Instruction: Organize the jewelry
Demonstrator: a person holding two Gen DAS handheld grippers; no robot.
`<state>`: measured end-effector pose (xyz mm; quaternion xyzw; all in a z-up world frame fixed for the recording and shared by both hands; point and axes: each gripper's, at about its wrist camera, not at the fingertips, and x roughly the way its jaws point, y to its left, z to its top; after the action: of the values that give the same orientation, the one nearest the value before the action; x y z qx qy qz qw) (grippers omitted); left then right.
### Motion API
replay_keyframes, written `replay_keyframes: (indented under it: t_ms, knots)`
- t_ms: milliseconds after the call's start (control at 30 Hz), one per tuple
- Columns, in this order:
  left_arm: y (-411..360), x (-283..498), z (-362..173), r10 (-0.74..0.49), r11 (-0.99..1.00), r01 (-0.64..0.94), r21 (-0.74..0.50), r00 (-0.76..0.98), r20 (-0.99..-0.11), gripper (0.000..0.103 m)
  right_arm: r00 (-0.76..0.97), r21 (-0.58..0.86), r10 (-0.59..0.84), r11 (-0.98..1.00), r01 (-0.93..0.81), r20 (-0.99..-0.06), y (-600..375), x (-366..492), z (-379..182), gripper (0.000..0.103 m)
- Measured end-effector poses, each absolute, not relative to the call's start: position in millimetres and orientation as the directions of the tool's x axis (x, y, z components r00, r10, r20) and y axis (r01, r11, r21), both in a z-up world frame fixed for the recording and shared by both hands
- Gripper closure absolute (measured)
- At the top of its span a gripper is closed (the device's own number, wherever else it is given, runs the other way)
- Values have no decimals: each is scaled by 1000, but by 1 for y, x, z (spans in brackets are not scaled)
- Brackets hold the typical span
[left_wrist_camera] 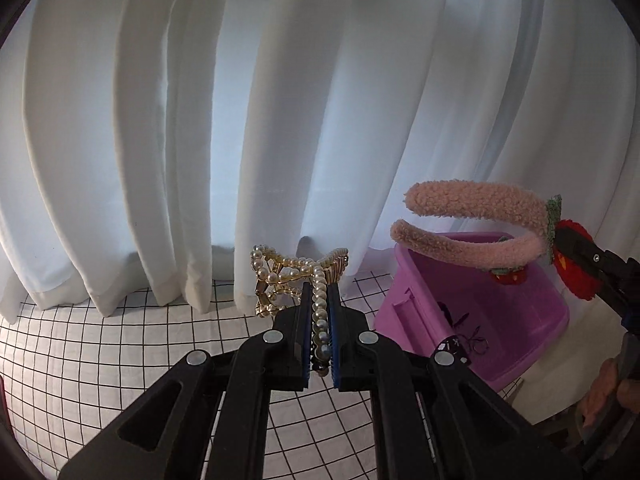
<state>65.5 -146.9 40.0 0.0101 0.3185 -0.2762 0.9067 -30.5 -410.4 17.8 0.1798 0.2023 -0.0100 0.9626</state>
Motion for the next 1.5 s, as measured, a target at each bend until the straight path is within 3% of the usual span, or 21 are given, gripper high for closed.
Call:
replay_keyframes:
  t_ms: [333,433,767,800,833,867,900,933,1500]
  knots:
    - [-297,42,51,-561,782,611,-125,601,-569,95,864,288,-63,928,235,-500,-532,-42,-8,65]
    - [-334,44,40,-570,767,624,-150,555,-606,95,830,254,-77,933,256,-552,-554,-32,-22,65]
    - [-393,66,-22,-381,843,535,-65,506,-774,94,697,197,-56,940,278,-714,-578,15,-67,63]
    - [-392,66,-24,-369,850,524,-55,517,-772,91,681,186,-58,942,280,-730,-578,18,-70,62]
    - [-391,67,-24,-359,856,515,-42,532,-767,85,668,182,-57,942,282,-742,-579,20,-72,51]
    - [-390,67,-24,-347,862,505,-27,552,-758,61,669,183,-55,942,281,-742,-581,22,-71,37]
    - [-389,66,-22,-325,874,485,-4,580,-747,21,674,183,-58,942,281,-737,-582,21,-68,33]
    - [-387,64,-21,-305,887,461,17,615,-727,5,679,181,-65,941,285,-731,-582,21,-66,31]
    - [-378,54,-6,-281,910,414,-16,588,-759,6,704,228,-19,940,255,-710,-581,-3,-53,30]
